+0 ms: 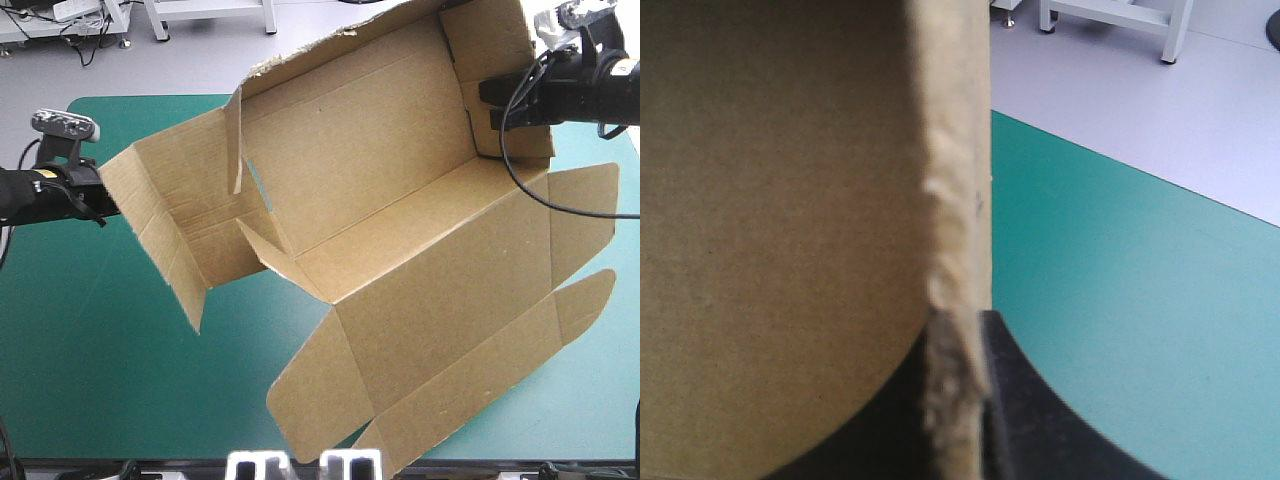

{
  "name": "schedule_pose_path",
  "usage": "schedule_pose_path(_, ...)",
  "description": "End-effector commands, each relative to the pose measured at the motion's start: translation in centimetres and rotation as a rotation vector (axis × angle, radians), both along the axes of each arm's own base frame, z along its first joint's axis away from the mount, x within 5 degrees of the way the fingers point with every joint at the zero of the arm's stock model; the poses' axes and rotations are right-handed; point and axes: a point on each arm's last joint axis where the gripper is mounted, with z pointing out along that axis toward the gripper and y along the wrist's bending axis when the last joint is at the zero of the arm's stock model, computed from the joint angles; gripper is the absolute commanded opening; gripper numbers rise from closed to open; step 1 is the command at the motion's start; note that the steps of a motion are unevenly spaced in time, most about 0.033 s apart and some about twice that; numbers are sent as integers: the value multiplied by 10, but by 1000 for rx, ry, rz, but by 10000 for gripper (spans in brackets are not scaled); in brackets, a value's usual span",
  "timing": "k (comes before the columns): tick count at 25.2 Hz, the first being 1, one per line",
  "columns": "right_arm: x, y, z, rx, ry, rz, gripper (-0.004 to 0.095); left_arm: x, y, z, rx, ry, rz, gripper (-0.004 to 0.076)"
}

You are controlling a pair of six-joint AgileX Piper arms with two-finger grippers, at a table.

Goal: Fold the box

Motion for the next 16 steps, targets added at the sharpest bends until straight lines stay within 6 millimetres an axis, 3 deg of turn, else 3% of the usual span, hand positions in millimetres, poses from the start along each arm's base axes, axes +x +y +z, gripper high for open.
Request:
schedule_pose_path(1,-19,5,5,47,-12,41,-25,17,-17,0,-277,-36,-170,14)
schedule_pose_path(5,-17,5,-3,42,8,46,-25,24,-27,-3,-523,-14,-382,13)
schedule_pose_path(8,-15,6,-3,51,2,63,-25,24,-30,0,-565,-33,-383,13)
schedule_pose_path(13,4,4,-8,99,-6,49,-25,4,-67,20,-603,-71,-516,13)
schedule_pose_path(16,13,2,-10,117,-20,22,-25,-4,-79,29,-655,-94,-563,13)
